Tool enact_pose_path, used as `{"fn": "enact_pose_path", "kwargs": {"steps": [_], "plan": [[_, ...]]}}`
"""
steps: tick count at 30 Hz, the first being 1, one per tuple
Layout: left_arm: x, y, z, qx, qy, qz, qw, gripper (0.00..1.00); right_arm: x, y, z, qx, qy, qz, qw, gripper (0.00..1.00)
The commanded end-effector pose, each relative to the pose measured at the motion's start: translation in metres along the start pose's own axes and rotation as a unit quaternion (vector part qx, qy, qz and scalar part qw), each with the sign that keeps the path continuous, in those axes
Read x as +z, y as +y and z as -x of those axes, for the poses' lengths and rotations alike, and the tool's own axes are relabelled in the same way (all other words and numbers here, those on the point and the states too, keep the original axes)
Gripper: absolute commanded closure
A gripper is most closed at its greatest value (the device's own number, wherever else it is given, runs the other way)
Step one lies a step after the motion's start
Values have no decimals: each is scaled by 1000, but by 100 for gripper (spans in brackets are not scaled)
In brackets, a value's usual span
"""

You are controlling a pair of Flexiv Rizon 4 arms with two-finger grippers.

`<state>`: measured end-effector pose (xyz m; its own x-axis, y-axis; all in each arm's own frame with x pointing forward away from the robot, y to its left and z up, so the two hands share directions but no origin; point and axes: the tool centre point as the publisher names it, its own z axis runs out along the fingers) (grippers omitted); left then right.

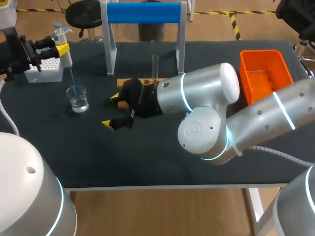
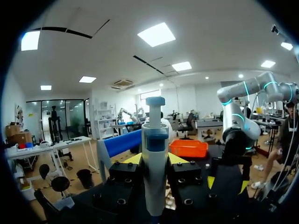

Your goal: Invert the test tube, pick up the pipette, mount the tip to pipette, aspirate from beaker and dispense into the tube, eject the tip, return the pipette, and cap with the stopper.

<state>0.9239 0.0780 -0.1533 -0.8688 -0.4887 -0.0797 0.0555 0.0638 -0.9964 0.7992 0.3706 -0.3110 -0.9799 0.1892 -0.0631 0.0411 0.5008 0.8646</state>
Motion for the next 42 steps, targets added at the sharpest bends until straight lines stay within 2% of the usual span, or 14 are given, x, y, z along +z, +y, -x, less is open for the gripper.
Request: {"fn": "enact_pose_path", "kwargs": {"steps": [1,42], "plan": [[3,6,3,-2,4,0,1000,100,-1,0,0,0,0,0,1000,0],[6,34,7,-7,-2,16,1000,100,-1,0,0,0,0,0,1000,0]]}}
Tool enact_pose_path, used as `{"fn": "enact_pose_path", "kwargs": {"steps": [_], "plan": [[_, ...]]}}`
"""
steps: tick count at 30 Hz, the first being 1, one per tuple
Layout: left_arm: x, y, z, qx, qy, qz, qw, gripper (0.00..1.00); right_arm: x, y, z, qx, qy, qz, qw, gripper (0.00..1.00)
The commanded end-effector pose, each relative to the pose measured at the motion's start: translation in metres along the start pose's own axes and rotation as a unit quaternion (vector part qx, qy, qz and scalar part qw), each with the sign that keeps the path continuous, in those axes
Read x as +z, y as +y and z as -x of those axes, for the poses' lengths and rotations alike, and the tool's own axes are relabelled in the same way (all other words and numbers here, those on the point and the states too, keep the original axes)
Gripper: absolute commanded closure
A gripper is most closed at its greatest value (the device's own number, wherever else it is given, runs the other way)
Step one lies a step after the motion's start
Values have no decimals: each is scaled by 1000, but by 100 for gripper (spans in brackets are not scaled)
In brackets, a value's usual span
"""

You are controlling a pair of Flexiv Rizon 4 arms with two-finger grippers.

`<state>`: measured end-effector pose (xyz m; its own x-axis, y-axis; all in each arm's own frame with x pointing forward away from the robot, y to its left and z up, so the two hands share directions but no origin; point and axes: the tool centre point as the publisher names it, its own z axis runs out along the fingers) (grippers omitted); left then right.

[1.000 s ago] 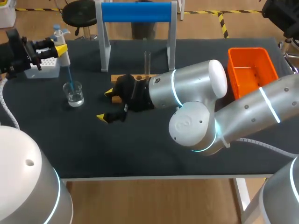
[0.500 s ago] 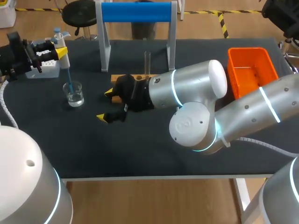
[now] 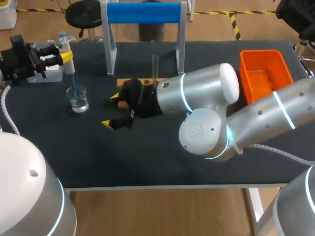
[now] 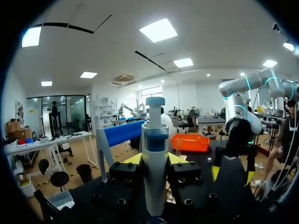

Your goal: Invert the test tube, pick up the pipette, mount the tip to pipette, aspirate from beaker and dispense into the tube, eject the tip, return the pipette, and cap with the stopper.

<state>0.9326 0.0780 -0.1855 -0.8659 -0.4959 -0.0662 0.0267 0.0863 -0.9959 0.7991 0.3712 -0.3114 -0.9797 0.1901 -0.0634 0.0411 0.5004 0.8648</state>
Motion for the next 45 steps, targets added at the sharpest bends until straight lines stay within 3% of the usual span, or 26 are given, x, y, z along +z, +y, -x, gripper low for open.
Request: {"fn": "enact_pose_path", "kwargs": {"steps": [1,45], "plan": [[1,2,2,0,1,-1,1000,100,-1,0,0,0,1,0,1000,0],[0,11,3,0,-7,-11,1000,100,-1,0,0,0,1,0,1000,0]]}}
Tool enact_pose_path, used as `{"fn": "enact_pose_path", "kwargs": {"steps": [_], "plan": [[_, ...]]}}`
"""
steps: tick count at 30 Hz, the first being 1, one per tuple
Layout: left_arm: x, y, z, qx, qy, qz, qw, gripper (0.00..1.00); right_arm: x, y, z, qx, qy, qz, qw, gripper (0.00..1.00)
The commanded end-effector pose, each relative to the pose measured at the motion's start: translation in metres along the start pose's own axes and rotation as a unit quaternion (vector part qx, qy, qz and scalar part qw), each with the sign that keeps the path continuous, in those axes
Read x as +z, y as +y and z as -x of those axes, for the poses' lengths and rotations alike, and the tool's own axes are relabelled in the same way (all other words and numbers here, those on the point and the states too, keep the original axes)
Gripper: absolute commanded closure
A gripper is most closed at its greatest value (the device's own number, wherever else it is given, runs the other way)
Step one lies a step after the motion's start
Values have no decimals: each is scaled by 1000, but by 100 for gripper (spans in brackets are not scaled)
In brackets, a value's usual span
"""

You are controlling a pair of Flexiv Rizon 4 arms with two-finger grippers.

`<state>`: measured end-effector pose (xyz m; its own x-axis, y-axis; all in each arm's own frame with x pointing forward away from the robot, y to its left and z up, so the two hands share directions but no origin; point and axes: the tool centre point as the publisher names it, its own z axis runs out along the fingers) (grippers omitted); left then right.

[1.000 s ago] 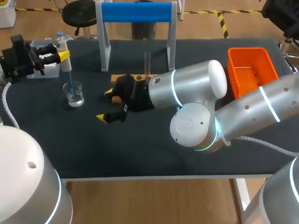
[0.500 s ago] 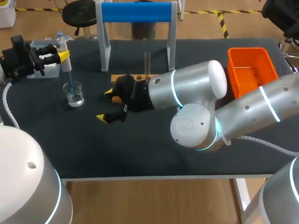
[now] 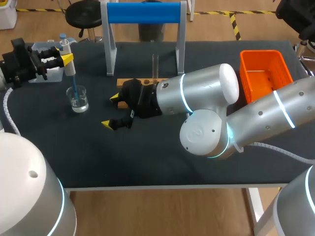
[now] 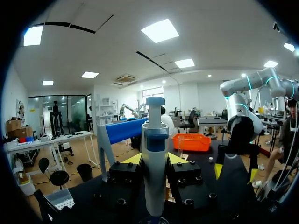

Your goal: Invert the test tube, pick up the pipette, mount the tip to pipette, aspirate from beaker and dispense into the tube, eject the tip, return the pipette, and cap with the stopper.

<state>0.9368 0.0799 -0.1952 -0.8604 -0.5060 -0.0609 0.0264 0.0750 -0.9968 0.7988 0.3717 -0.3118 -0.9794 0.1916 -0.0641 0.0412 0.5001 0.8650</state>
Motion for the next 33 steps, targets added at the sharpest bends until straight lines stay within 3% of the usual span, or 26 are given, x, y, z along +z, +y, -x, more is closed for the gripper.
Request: {"fn": "enact_pose_path", "kwargs": {"steps": [1,29,33], "plan": [[-1,0,-1,5,-1,-9,1000,100,-2,0,1,0,2,0,1000,0],[-2,0,-2,1,-1,-5,1000,100,-2,0,1,0,2,0,1000,0],[-2,0,-2,1,-1,-5,1000,100,-10,10,0,-14,9,9,1000,0]]}}
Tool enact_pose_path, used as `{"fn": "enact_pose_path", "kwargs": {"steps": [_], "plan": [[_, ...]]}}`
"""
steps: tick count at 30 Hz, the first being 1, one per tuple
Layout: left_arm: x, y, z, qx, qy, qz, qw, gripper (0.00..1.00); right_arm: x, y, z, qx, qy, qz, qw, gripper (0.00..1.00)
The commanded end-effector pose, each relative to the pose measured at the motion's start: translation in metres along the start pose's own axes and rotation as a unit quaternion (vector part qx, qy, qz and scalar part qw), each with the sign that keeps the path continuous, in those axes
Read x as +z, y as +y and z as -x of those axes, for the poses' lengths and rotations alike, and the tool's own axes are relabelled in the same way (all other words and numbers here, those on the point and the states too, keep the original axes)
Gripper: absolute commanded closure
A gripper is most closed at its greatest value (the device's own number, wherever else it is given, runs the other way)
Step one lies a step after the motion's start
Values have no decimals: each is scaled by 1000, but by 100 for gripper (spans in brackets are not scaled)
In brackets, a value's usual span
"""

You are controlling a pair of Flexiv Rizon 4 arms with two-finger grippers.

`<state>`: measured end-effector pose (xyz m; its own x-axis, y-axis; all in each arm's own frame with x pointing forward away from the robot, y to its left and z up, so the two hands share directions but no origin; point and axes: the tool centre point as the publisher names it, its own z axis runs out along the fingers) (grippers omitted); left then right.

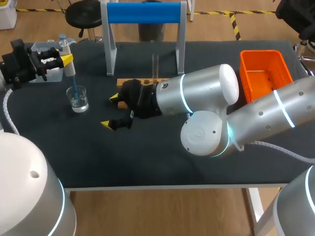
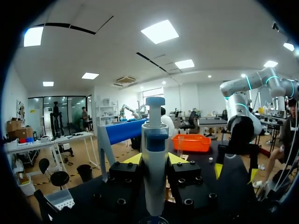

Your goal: Invert the test tube, pick up the pipette, mount the tip to pipette, aspirate from beaker and dispense into the tube, eject the tip, return the pipette, and cap with the stopper.

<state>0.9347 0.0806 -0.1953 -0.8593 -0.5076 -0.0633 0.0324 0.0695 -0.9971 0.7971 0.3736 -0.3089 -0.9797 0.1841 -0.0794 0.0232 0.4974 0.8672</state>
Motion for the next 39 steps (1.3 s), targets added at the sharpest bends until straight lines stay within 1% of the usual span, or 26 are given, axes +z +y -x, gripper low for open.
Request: {"fn": "enact_pose_path", "kwargs": {"steps": [1,7,9,11,12,19,26,27,28,29,30,31,34,35,39], "plan": [[-1,0,0,0,0,-1,1000,100,-12,10,2,-10,12,9,1000,0],[-1,0,0,0,0,-1,1000,100,-34,24,0,-46,31,19,998,0],[-1,0,0,0,0,-1,1000,100,-43,27,1,-44,47,33,997,0],[-1,0,0,0,0,-1,1000,100,-51,30,3,-49,58,31,997,0],[-1,0,0,0,0,-1,1000,100,-55,32,4,-53,65,36,996,0],[-1,0,0,0,0,-1,1000,100,-78,54,5,-77,128,74,986,0],[-1,0,0,0,0,-1,1000,100,-90,75,9,-97,163,94,977,0],[-1,0,0,0,0,-1,1000,100,-91,79,10,-101,164,94,977,2],[-1,0,0,0,0,-1,1000,100,-92,82,11,-103,169,98,975,44],[-1,0,0,0,0,-1,1000,100,-93,85,12,-103,174,103,974,56],[-1,0,0,0,0,-1,1000,100,-94,88,14,-105,173,102,974,64],[-1,0,0,0,0,-1,1000,100,-95,91,16,-107,175,103,973,78],[-1,0,0,0,0,-1,1000,100,-98,99,20,-109,178,106,972,98],[-1,0,0,0,0,-1,1000,100,-99,102,23,-109,181,110,971,100],[-1,0,0,0,0,-1,1000,100,-100,113,29,-108,191,119,968,100]]}}
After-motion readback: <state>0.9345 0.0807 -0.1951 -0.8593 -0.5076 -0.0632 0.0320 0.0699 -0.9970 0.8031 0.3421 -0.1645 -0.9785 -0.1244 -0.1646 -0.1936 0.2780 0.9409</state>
